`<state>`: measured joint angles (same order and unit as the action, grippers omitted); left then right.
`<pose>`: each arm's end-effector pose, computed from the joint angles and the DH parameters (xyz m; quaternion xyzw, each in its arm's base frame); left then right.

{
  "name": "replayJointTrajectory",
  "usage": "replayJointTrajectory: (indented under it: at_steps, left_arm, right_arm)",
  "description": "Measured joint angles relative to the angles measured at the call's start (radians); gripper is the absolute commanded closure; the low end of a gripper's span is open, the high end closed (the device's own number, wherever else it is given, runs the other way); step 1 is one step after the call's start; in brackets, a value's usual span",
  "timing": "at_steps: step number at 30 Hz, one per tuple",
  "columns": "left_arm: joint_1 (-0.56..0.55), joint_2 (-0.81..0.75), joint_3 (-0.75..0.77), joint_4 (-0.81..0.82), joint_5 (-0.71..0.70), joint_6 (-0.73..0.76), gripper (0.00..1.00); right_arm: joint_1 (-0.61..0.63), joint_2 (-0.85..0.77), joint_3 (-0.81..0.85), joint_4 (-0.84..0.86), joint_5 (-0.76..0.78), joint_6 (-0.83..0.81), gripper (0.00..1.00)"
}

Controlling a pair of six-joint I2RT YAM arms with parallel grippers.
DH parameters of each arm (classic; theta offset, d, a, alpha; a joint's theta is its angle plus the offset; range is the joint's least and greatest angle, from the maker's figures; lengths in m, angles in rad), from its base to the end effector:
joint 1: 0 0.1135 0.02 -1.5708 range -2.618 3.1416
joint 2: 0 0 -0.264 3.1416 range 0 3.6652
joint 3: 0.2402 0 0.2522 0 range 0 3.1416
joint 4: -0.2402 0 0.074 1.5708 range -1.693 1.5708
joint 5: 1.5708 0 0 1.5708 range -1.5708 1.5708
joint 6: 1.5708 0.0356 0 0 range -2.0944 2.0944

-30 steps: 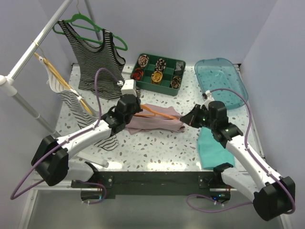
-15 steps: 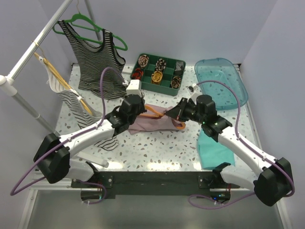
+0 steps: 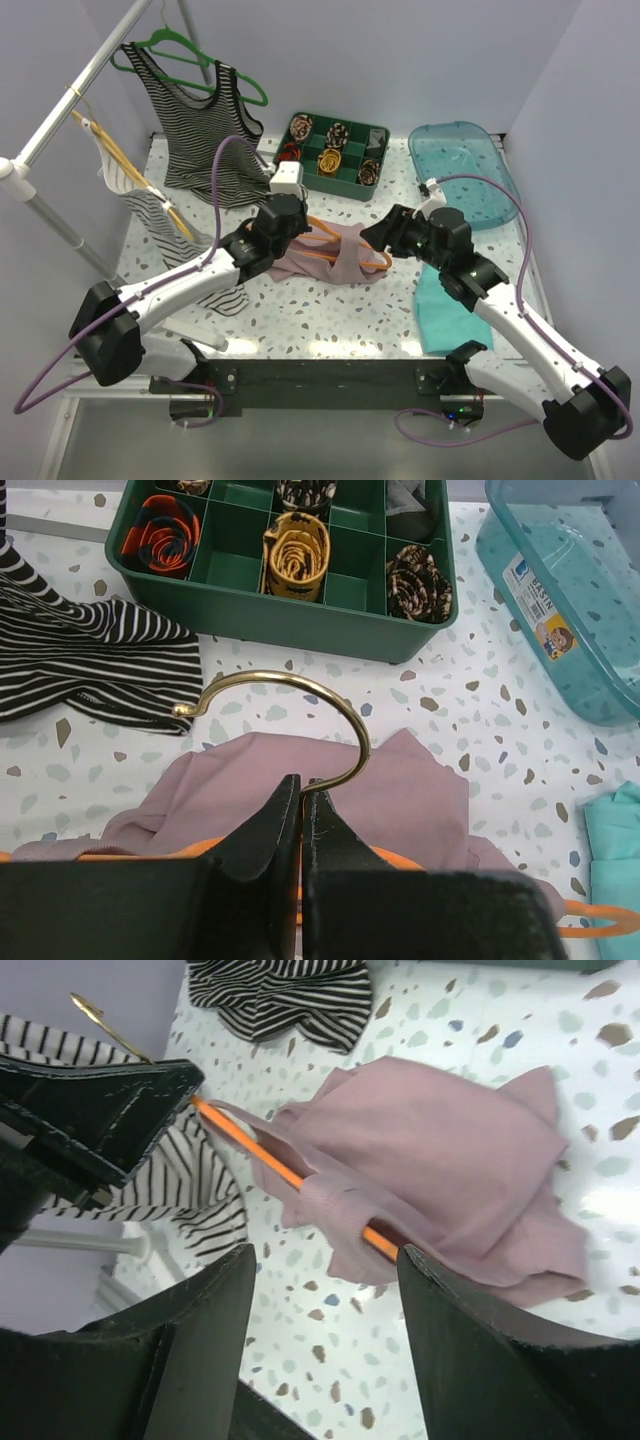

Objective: Place the tank top on the hanger

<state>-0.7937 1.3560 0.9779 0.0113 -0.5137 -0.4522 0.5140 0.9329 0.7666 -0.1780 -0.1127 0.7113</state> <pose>0.2309 -0.2099 0.2991 -0.0063 0.8100 -0.1495 0.5670 0.1872 0.1103 0.3073 0.0482 0.8157 0.3681 0.4436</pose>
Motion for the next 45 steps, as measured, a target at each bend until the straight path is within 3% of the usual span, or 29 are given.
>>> replayJointTrajectory:
  at_steps: [5,9,18,24,29,40,45]
  left_arm:
    - [-0.012,0.000,0.050,-0.063,0.002,0.034,1.00]
    - [-0.042,0.000,0.148,-0.131,-0.009,0.084,1.00]
    - [-0.056,-0.006,0.352,-0.271,0.019,0.161,1.00]
    - [-0.058,-0.016,0.419,-0.320,0.060,0.198,1.00]
    - [-0.058,-0.031,0.428,-0.339,0.092,0.214,1.00]
    - [-0.058,-0.055,0.465,-0.368,0.099,0.237,1.00]
    - [-0.058,-0.077,0.472,-0.374,0.082,0.256,1.00]
  right_arm:
    - [-0.005,0.002,0.057,-0.071,0.005,-0.153,0.32]
    - [-0.005,0.012,0.149,-0.083,-0.094,-0.314,0.25]
    - [-0.002,0.025,0.247,-0.093,-0.326,-0.573,0.27]
    - [0.042,0.063,0.252,-0.121,-0.339,-0.626,0.28]
    - [0.070,0.092,0.278,-0.136,-0.321,-0.649,0.34]
    - [0.101,0.113,0.289,-0.152,-0.222,-0.679,0.38]
    - [0.101,0.082,0.275,-0.160,-0.192,-0.686,0.50]
